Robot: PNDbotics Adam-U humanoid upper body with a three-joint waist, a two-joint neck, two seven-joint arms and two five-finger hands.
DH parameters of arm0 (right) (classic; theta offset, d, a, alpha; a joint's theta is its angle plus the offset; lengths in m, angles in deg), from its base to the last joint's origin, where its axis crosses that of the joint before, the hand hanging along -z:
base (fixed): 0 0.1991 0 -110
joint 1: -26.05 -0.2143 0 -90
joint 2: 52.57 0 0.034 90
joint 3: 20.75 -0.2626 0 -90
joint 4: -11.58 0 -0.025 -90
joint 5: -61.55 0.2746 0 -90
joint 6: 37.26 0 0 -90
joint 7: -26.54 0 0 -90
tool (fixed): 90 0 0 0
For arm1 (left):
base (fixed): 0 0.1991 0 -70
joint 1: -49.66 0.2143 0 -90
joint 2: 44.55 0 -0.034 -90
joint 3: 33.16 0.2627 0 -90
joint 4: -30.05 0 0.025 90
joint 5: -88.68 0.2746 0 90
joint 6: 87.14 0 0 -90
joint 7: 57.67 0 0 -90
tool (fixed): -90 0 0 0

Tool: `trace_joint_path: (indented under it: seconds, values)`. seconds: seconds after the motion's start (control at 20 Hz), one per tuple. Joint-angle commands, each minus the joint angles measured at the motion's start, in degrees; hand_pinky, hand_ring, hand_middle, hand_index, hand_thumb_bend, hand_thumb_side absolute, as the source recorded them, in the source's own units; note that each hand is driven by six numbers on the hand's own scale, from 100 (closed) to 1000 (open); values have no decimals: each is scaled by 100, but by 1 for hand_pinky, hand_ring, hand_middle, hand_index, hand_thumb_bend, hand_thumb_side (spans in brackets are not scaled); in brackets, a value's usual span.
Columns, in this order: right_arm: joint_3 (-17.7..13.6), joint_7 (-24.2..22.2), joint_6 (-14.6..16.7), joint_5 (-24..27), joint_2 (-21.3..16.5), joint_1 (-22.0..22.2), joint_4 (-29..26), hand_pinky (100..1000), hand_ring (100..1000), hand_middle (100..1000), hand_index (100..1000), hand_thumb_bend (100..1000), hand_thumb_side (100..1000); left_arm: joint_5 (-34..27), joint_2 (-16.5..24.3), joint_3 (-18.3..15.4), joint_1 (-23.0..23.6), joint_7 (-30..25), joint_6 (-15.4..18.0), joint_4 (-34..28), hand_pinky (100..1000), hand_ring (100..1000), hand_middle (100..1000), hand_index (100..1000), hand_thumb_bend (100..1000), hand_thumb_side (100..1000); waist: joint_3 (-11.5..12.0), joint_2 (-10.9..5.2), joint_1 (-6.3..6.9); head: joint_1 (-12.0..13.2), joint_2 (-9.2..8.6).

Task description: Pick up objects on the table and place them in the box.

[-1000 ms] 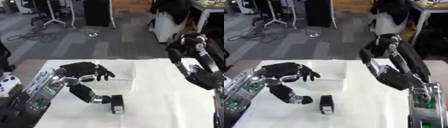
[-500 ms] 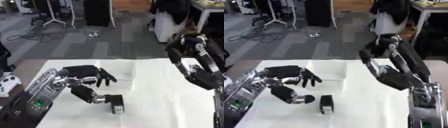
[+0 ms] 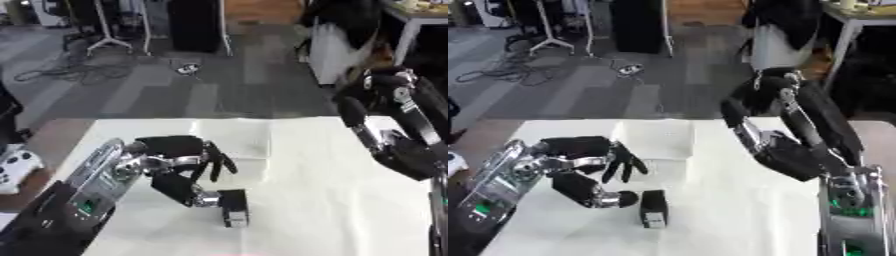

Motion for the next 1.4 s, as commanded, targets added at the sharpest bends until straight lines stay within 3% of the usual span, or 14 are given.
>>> trace_joint_path:
  seconds: [0.05,0.4,0.9,1.15,1.4]
  values:
    - [27,-14,12,27,40,-51,-115,417,421,438,608,330,1000,-19,55,43,-105,-136,34,-13,154,383,525,851,249,977,-15,-62,9,-12,-10]
    - [34,-30,20,23,42,-55,-116,418,421,439,608,329,1000,80,45,123,-115,-475,150,47,179,397,540,853,242,982,-31,-52,13,-39,2]
    - [45,-49,22,26,54,-51,-128,418,422,439,608,329,1000,347,47,141,-189,-1001,404,90,232,437,579,865,322,925,-43,-55,20,-45,17]
    - [46,-51,24,29,56,-50,-128,418,421,439,607,329,1000,574,56,117,-213,-979,500,145,218,435,572,856,343,869,-41,-56,20,-44,12]
    - [50,-53,27,35,62,-48,-126,419,422,439,607,327,1000,782,36,73,-249,-538,490,156,188,421,550,846,343,849,-40,-62,21,-34,-7]
